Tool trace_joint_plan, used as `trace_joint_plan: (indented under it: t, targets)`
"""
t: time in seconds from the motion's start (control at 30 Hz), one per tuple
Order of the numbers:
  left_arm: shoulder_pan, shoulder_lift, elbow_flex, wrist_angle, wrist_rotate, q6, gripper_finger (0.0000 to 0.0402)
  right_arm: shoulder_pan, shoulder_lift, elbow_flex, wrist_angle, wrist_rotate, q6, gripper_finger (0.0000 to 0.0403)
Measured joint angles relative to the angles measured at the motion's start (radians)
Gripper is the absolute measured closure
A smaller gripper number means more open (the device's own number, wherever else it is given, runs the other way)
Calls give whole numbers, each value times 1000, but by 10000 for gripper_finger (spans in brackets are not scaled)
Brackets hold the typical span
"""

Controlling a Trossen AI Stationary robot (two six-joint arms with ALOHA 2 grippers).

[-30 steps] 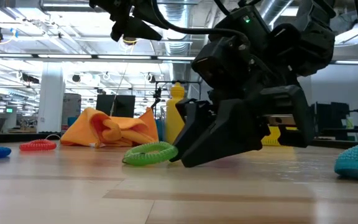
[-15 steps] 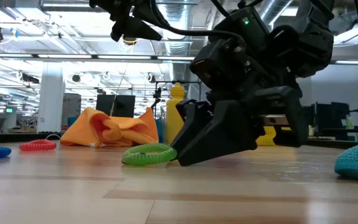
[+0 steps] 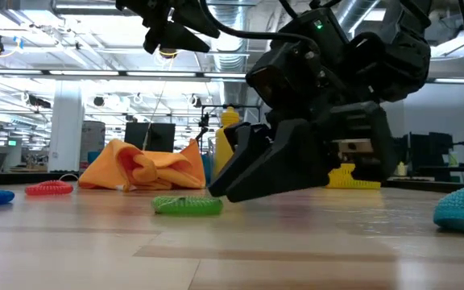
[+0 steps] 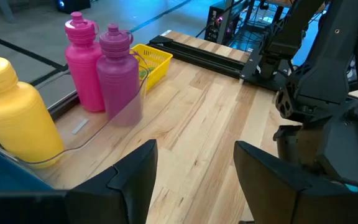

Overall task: Pick & Place Sports Items
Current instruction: Put the green spring keychain into the yellow bin

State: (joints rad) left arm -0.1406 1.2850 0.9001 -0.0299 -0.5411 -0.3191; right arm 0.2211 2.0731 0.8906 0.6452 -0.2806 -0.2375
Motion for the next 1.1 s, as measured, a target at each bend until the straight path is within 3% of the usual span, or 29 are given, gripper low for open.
trace_joint_plan:
  t: [0.37, 0.57, 0.8, 1.1]
  targets:
    - [1, 0, 0, 0, 0, 0, 192, 1, 0, 0, 107, 14, -47, 273]
    - [1, 0, 0, 0, -2, 0, 192, -2, 0, 20, 104, 76, 5, 233]
    - [1, 0, 0, 0, -4, 0, 192, 4, 0, 109, -60, 28, 18, 181]
    - [1, 0, 0, 0, -4, 0, 192, 6, 0, 127, -170, 18, 10, 177]
